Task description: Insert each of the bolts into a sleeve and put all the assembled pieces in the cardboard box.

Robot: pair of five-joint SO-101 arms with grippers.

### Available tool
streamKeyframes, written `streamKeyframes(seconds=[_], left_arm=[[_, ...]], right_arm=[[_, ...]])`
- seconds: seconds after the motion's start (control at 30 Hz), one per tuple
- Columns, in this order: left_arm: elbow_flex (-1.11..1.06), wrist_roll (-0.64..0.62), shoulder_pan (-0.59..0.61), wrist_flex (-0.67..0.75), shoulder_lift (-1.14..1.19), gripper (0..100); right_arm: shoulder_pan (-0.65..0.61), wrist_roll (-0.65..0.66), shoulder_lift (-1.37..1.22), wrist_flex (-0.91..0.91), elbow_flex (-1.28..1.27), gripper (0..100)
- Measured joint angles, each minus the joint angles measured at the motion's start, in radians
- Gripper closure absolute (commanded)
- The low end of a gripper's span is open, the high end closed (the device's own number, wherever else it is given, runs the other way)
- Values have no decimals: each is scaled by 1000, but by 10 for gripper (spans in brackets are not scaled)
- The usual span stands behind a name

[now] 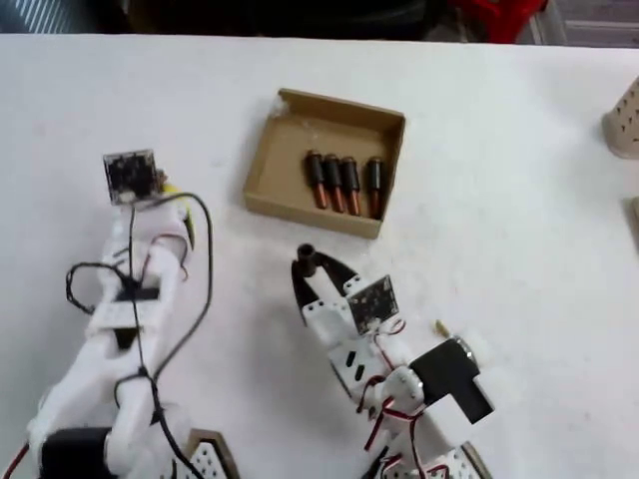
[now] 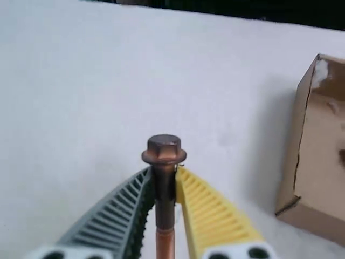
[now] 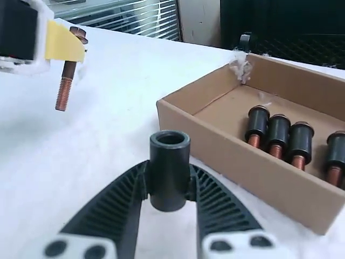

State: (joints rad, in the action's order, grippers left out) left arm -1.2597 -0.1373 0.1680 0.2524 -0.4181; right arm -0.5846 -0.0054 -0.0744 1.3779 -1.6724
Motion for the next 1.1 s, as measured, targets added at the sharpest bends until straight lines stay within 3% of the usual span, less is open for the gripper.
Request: streamKeyframes(seconds=[0.2,0.33,0.6,0.87,1.1], left_arm=[[-209,0,-121,245,-135,978],[-287,0,-180,318,-244,978],[-327,0,-239,321,-462,978],[-327,0,-331,209,-592,978],[-327,0,-373,186,-605,979]], right_arm=[[0,0,0,0,0,982],[0,0,-6,-14,46,982],[0,0,-23,-270,265,982],[0,0,-272,-209,471,982],[-29,0,-304,-112,499,982]])
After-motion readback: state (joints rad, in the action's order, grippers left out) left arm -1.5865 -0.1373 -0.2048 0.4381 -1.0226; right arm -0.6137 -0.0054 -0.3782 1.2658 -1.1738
